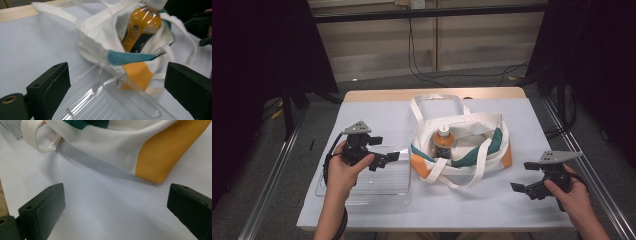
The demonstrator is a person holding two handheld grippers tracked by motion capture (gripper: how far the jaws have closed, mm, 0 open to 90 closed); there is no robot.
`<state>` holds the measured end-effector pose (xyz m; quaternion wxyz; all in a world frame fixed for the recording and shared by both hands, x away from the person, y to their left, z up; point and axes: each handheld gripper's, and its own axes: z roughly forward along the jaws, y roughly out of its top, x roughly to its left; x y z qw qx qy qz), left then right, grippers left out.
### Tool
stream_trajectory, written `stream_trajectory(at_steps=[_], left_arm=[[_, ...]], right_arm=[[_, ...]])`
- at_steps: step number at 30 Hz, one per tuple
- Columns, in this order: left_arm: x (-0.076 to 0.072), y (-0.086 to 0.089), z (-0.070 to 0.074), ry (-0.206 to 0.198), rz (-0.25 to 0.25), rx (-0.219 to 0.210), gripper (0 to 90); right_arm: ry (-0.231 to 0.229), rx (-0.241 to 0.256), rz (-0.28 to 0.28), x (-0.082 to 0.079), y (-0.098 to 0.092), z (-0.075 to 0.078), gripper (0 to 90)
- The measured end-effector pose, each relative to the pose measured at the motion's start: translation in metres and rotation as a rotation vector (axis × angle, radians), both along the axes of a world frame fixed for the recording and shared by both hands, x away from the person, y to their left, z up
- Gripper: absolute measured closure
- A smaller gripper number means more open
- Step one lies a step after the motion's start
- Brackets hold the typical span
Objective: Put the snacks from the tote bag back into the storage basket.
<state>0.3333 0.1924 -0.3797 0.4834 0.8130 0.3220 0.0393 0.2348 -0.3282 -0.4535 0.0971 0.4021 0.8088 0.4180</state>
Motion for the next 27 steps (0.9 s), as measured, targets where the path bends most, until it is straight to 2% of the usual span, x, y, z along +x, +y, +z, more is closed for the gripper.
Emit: stream_trajectory(at_steps=[8,10,13,17,21,22,23,27], left_arm=[[0.001,-0.013,-0.004,0.010,-0.024,0.014,5.7],[0.002,-0.017,-0.005,0.008,-0.021,0.029,5.5],[0.002,-0.023,-0.005,0.004,-0.046,0.050,5.3],[0.004,-0.029,-0.004,0.010,-0.043,0.086,5.3],[0.007,-0.033,-0.003,0.019,-0.048,0.105,6.0],[0.007,-0.035,-0.003,0.019,-0.046,0.095,6.0],[0.008,-0.036,-0.002,0.021,-0.052,0.113,6.1],[0.010,-0.040,0.002,0.027,-0.067,0.126,8.0]], right_arm=[[-0.002,0.003,0.003,0.000,0.001,0.000,1.4],[-0.003,0.003,0.002,0.000,0.001,0.000,1.4],[0.000,0.001,0.003,0.000,0.002,0.000,1.4],[0.001,0.001,0.004,0.000,0.001,0.000,1.4],[-0.003,0.004,0.001,0.000,0.001,0.000,1.4],[-0.004,0.005,0.001,0.000,0.001,0.000,1.4],[-0.004,0.005,0.002,0.000,0.001,0.000,1.4],[-0.003,0.002,0.008,0.000,0.002,0.000,1.4]])
